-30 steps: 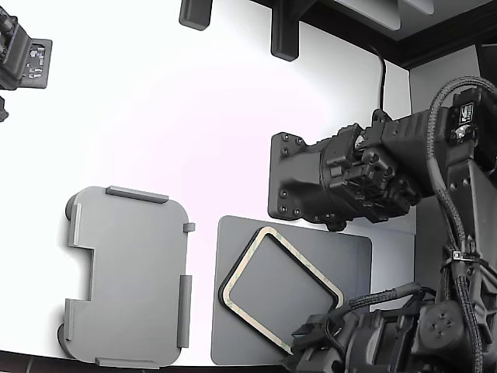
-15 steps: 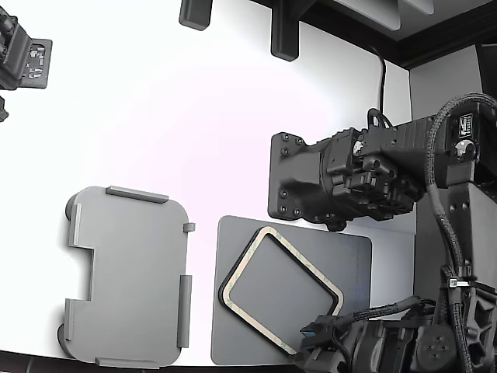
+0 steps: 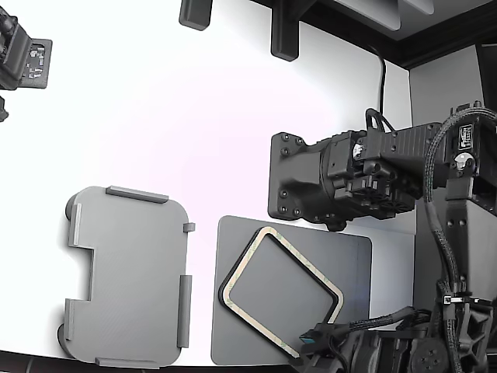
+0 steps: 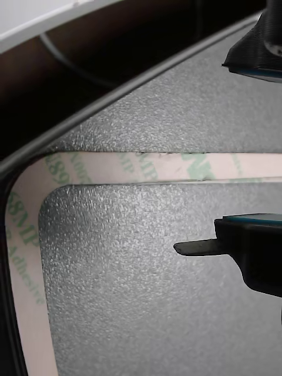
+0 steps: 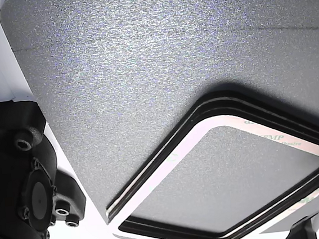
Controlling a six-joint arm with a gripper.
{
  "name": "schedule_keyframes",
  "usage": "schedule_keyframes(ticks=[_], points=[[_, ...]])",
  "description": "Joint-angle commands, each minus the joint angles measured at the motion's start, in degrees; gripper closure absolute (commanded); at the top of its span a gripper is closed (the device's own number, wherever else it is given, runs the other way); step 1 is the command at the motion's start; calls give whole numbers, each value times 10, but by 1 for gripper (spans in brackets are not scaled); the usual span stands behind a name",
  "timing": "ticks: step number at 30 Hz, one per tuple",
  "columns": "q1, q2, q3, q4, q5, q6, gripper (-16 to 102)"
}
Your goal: Grab top frame and put it into gray box.
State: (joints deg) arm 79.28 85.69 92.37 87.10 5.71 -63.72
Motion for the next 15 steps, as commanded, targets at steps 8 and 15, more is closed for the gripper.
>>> schedule_keyframes(ticks=[8,15], points=[[-6,-31,-68,19,-4,0,3],[-6,-41,-75,23,-16,-7,11]])
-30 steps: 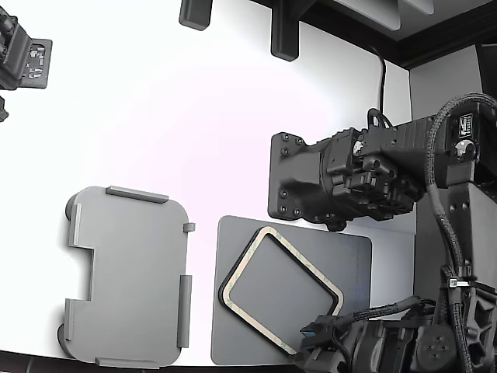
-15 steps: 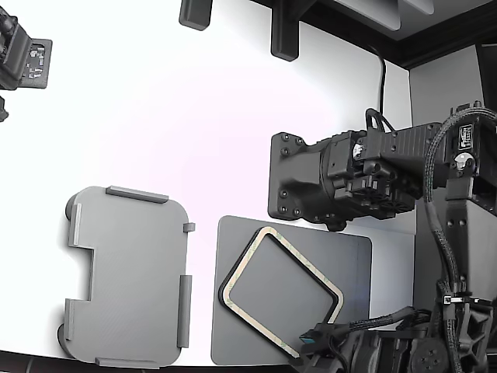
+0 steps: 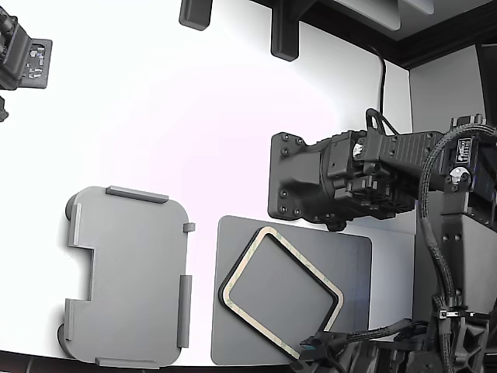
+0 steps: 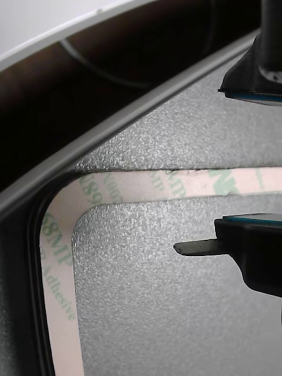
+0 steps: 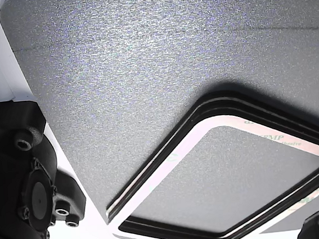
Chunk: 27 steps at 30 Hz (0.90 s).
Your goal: Grab top frame and put it into gray box.
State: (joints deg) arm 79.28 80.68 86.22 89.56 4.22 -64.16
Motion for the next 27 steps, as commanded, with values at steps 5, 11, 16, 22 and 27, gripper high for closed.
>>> schedule_keyframes(ticks=[5,11,16,22,27], points=[[-11,6,-12,-6,-3,-11,16],[-14,11,-7,-5,-6,2,21],[-18,25,24,-18,-5,-5,21],[-18,27,47,-46,-5,-10,25],[-19,26,49,-51,-5,-12,27]])
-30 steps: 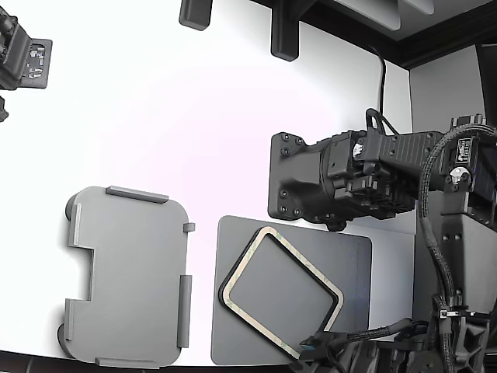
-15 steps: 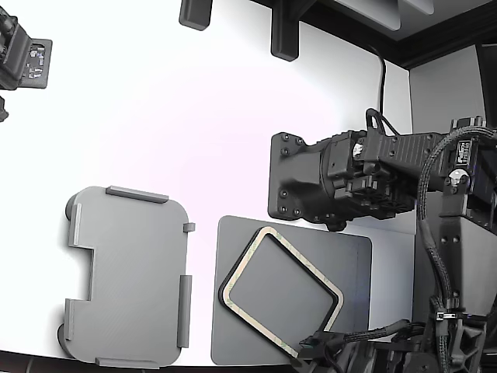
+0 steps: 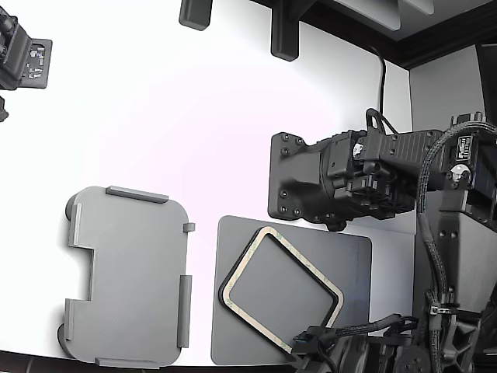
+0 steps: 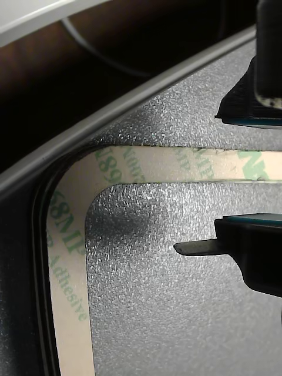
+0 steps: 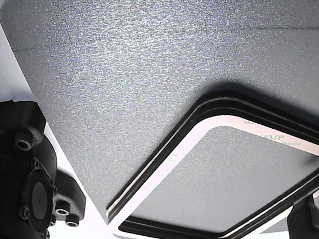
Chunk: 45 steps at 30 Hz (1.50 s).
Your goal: Grab top frame and put it into gray box.
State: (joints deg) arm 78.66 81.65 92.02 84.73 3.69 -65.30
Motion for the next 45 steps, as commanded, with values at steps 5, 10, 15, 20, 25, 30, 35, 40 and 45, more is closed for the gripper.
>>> schedule_keyframes(ticks=[5,10,15,20,25,30,35,40,45], points=[[-14,18,-3,-11,0,-5,31],[-16,19,3,-20,1,-5,35],[-17,21,10,-30,1,-7,37],[-18,25,20,-40,2,-7,41],[-18,25,18,-40,3,-6,48],[-18,21,13,-40,3,-3,56],[-18,20,13,-43,3,-4,57],[-18,19,17,-49,4,-2,63],[-18,22,27,-58,7,4,69]])
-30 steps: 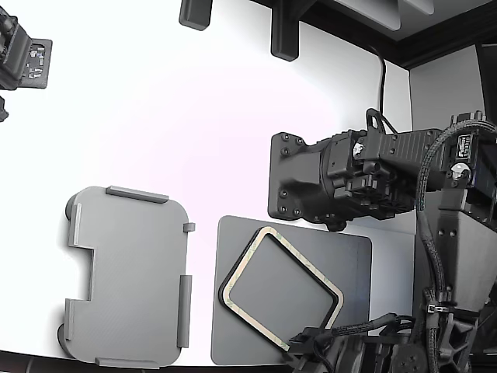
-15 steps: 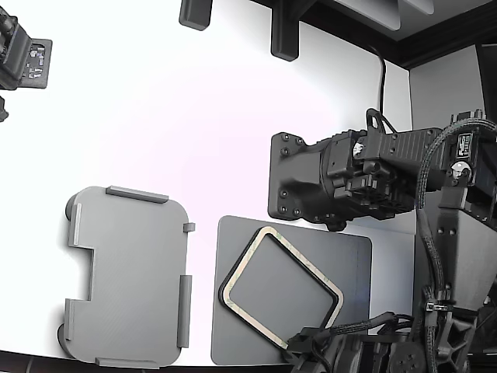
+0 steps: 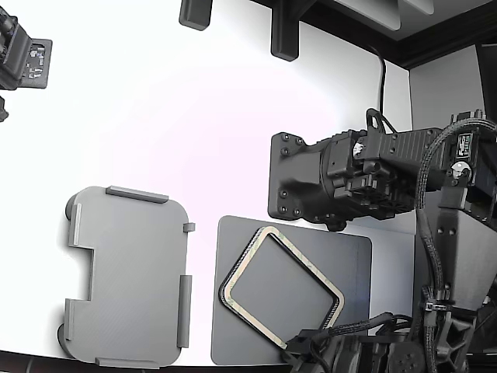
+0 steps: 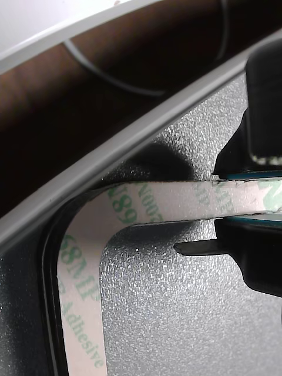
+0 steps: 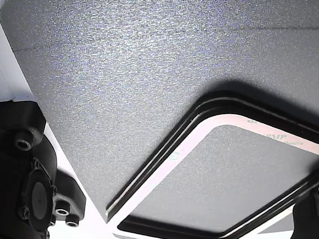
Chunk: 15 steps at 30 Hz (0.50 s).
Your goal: Grab top frame and put it into gray box.
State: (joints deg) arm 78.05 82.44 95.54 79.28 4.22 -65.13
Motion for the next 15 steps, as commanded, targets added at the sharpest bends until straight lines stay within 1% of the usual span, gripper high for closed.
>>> schedule_keyframes(ticks=[1,3,4,5,10,15], points=[[-12,15,-6,-6,4,5,73],[-12,18,-2,-11,7,15,85],[-12,20,2,-16,10,25,94],[-12,21,2,-17,11,32,96],[-12,38,-11,4,18,10,96],[-13,74,-39,37,60,10,96]])
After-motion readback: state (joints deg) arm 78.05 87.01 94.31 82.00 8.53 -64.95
